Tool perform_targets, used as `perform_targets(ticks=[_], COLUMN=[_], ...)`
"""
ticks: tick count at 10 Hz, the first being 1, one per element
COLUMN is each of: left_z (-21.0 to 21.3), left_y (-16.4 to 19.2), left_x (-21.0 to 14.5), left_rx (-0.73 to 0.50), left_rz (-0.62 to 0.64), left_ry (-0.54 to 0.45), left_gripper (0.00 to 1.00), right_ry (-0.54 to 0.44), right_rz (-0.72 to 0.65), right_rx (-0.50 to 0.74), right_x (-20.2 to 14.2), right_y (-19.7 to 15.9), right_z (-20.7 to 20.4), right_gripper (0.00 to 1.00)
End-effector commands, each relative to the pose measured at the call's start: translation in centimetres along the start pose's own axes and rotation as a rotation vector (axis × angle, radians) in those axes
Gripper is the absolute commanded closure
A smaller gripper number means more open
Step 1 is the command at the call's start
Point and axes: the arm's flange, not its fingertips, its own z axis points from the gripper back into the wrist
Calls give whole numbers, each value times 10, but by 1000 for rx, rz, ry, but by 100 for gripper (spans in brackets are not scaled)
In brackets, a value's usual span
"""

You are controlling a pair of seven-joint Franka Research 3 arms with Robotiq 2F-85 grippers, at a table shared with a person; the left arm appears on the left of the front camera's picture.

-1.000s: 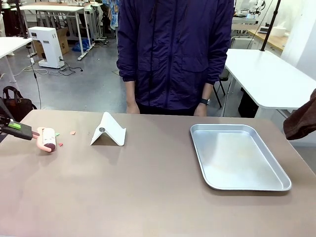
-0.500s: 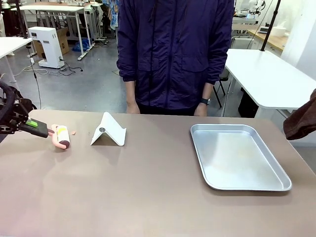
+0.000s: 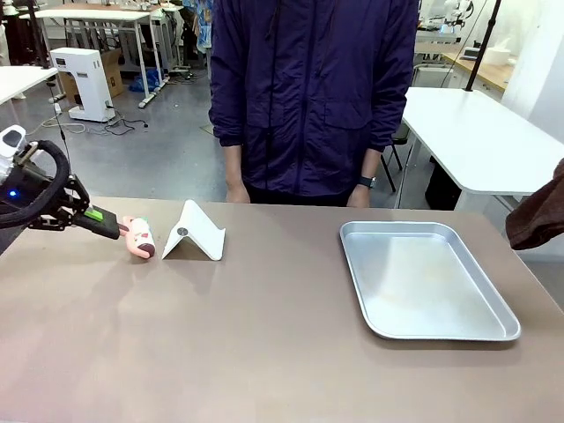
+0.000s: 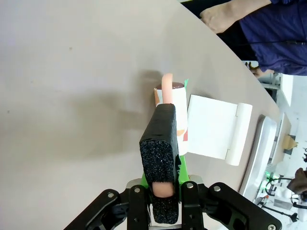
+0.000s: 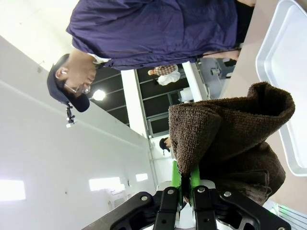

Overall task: Clean the surface of the table.
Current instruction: Clean the area not pointed to by the person.

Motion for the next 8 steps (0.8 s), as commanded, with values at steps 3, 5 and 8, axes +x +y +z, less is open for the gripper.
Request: perform_targets(ticks=[3, 5, 8], left_z=[-7, 44, 147], left_y=[13, 12, 22], left_x=[-15, -25, -57], left_rx=[-34, -176, -458], left_rz=[-58, -120, -227], left_ry=[17, -47, -231], left_gripper=[78, 78, 78], right_ry=[-19, -19, -19], right_rz=[4, 4, 4], right_rx=[21, 21, 21], right_x=[-2, -2, -2], right_y=[3, 3, 3], right_z=[-1, -1, -1], right_gripper=[100, 100, 100])
